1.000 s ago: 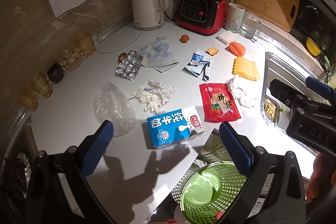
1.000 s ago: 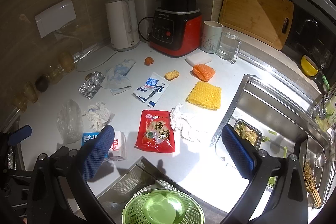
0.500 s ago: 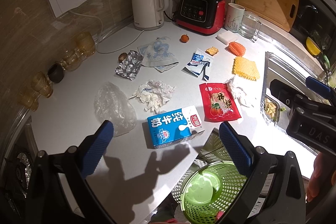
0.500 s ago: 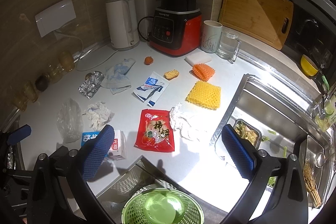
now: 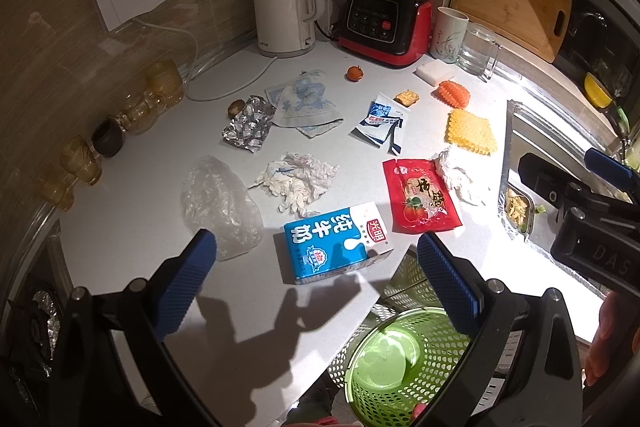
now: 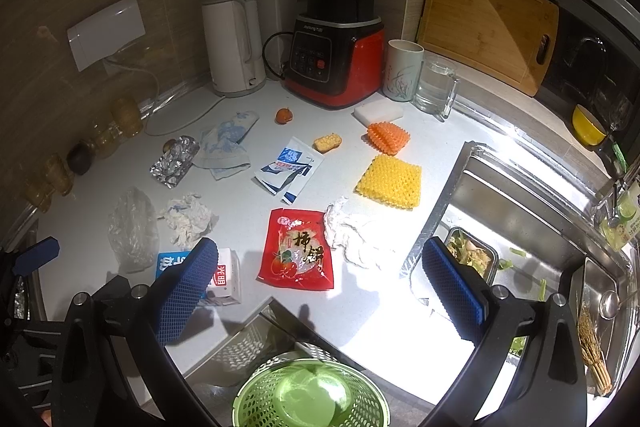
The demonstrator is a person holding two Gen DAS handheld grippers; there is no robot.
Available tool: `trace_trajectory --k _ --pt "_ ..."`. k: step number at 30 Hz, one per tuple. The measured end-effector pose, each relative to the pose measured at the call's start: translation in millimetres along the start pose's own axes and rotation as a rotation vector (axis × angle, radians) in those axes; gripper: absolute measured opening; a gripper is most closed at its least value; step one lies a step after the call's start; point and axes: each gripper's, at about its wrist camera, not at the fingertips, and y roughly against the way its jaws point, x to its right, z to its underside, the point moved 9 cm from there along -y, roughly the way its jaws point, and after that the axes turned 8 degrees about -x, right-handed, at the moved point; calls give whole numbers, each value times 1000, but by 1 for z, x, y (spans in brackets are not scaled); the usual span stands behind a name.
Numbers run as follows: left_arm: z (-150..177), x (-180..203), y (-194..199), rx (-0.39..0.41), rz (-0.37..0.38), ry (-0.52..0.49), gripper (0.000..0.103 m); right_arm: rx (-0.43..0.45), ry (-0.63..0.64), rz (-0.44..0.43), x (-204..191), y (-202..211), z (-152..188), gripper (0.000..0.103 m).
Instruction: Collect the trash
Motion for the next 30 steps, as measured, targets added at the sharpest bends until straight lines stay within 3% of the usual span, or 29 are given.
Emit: trace_trajectory --k 6,16,22,28,29,30 --pt "-1 -18 -11 10 8 12 96 -9 -8 1 1 -3 5 101" --pt "-5 -95 -73 22 -52 61 96 -79 -27 -42 -23 -42 32 101" --pt "-9 -133 -127 -39 -32 91 96 -106 -44 -45 -43 -70 52 101" --pt "-21 -144 -173 -107 -39 121 96 -119 -53 -44 -60 -79 60 101" --pt "-21 -143 -179 -120 -34 124 95 -119 -60 -43 -62 -79 60 101" --pt "-21 -142 -183 -129 -26 130 87 -122 -71 -46 -64 -80 61 101"
